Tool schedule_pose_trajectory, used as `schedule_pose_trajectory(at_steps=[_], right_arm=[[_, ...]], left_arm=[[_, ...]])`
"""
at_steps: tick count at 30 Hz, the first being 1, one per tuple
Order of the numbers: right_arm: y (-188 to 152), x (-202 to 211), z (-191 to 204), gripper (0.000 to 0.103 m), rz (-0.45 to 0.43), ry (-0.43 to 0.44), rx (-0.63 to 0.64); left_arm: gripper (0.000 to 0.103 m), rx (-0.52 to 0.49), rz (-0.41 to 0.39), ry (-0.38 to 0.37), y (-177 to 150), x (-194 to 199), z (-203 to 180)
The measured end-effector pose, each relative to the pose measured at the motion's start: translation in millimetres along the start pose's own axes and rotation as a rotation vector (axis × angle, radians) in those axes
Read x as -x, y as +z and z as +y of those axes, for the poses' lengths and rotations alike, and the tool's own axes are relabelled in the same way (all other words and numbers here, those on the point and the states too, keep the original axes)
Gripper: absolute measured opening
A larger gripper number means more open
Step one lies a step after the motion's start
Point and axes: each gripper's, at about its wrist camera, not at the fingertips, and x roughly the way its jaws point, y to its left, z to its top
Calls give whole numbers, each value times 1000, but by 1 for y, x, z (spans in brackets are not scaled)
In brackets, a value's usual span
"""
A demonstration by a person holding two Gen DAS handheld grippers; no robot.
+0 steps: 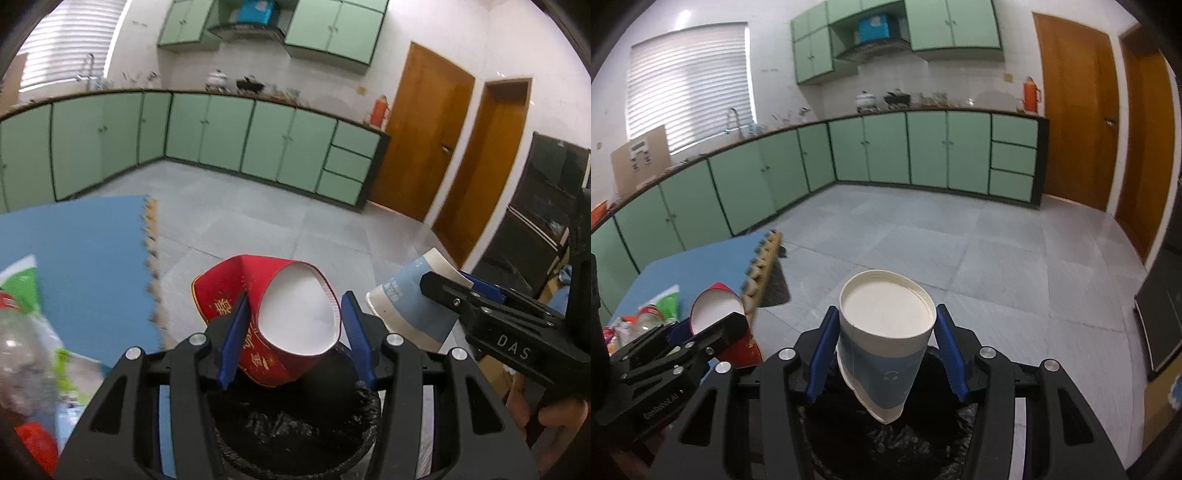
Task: Collect trash
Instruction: 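Carry the red box and white cup over the black bin and release both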
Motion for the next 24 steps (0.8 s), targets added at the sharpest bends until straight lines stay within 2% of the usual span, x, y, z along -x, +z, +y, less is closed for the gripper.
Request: schedule_pose_trajectory(at_steps=[1,4,5,7,9,13,19,24], right_arm=[[-3,-3,-5,52,9,-3,-7],[-6,-13,-12,54,26,-25,-9],[-6,-16,-13,57,28,-34,-11],[-8,-22,-20,62,38,-47,-30],[-9,-23,-25,63,41,-51,-45],[-10,-18,-27,72,35,-57,-56],[-2,-2,-5,85,-15,-32,-37],[3,11,34,88,-44,48,-2]], left_arm=[[50,0,12,-6,-3,-6,-1],[70,-2,30,-12,-7,-19,-2],[74,1,34,-17,-9,-15,2],[75,13,48,-24,-10,-19,5],[75,23,53,-25,-6,-17,7],[79,25,19,3,2,-2,12],[86,-8,-84,120,10,53,24],[87,21,-140,241,8,106,52]])
